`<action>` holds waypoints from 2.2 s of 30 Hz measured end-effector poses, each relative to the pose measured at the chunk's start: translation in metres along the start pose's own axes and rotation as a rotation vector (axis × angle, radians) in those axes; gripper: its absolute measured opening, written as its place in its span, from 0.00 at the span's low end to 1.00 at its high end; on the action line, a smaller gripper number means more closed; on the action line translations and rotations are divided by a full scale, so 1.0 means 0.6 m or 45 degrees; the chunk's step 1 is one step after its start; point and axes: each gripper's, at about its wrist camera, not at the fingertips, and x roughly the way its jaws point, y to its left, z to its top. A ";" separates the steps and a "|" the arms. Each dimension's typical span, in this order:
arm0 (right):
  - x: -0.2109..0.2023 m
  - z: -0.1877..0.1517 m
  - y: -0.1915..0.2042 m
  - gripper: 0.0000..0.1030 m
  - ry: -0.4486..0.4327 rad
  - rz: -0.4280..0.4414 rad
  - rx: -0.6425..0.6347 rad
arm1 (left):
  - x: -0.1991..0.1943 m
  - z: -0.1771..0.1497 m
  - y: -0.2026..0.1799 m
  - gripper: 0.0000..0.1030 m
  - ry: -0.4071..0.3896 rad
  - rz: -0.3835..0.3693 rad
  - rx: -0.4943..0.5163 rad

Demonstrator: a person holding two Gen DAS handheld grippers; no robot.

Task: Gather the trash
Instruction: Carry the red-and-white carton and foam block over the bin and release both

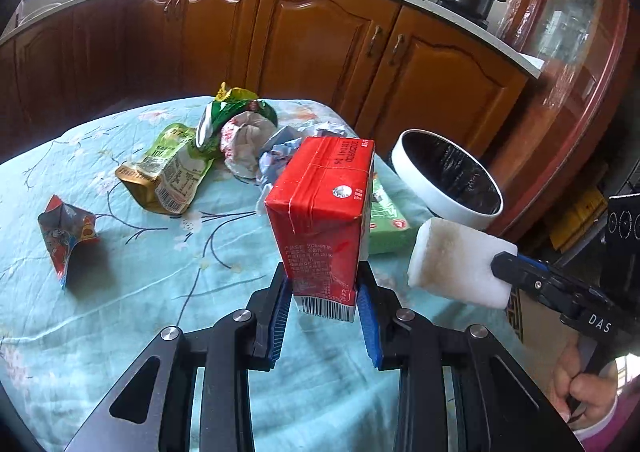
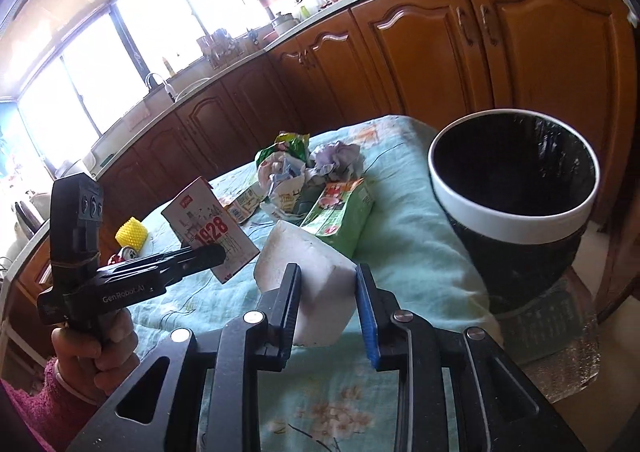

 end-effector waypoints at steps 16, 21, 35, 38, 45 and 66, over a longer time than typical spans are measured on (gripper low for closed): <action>-0.071 0.044 -0.123 0.27 -0.150 -0.201 0.124 | 0.060 0.056 -0.109 0.29 0.032 -0.091 0.133; -0.071 0.062 -0.157 0.27 -0.166 -0.257 0.139 | 0.102 0.082 -0.141 0.29 0.047 -0.109 0.170; -0.047 0.117 -0.225 0.27 -0.170 -0.399 0.128 | 0.225 0.161 -0.209 0.29 0.090 -0.114 0.234; -0.036 0.128 -0.237 0.27 -0.155 -0.416 0.127 | 0.253 0.175 -0.222 0.29 0.103 -0.101 0.249; -0.007 0.144 -0.255 0.28 -0.113 -0.453 0.104 | 0.321 0.201 -0.232 0.30 0.173 -0.101 0.241; 0.006 0.125 -0.254 0.82 -0.112 -0.355 0.186 | 0.296 0.165 -0.181 0.63 0.095 -0.123 0.093</action>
